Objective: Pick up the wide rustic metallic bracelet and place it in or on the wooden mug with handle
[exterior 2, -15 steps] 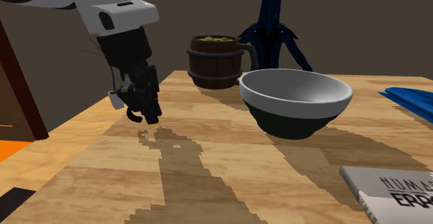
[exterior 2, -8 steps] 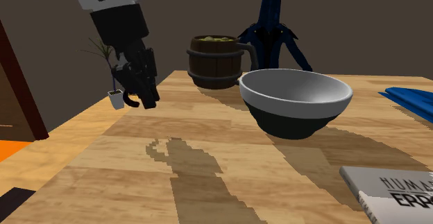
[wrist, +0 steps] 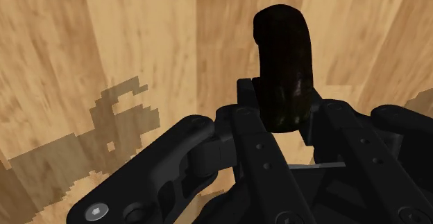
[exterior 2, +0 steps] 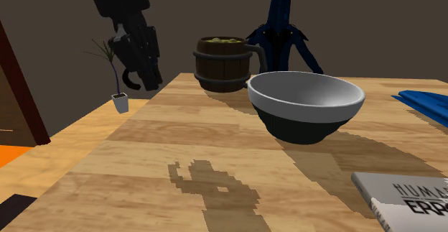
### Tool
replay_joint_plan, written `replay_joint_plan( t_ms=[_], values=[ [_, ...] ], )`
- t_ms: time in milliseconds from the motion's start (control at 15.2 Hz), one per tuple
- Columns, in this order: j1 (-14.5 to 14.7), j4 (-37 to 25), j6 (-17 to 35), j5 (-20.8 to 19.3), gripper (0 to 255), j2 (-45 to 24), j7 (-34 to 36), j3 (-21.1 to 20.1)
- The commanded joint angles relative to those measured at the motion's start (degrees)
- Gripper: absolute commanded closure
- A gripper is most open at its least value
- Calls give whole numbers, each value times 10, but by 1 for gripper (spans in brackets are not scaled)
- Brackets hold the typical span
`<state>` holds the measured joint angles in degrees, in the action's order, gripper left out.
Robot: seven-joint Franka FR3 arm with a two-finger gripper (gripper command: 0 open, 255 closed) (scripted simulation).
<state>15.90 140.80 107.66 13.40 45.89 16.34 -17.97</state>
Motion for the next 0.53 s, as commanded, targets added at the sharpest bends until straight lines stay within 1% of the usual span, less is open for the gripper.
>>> replay_joint_plan(
  t_ms=[0,462],
  values=[
    [-2,-16,-14,-3,255,-2,0,3],
    [-7,-76,-64,-12,255,-13,3,11]
  ],
)
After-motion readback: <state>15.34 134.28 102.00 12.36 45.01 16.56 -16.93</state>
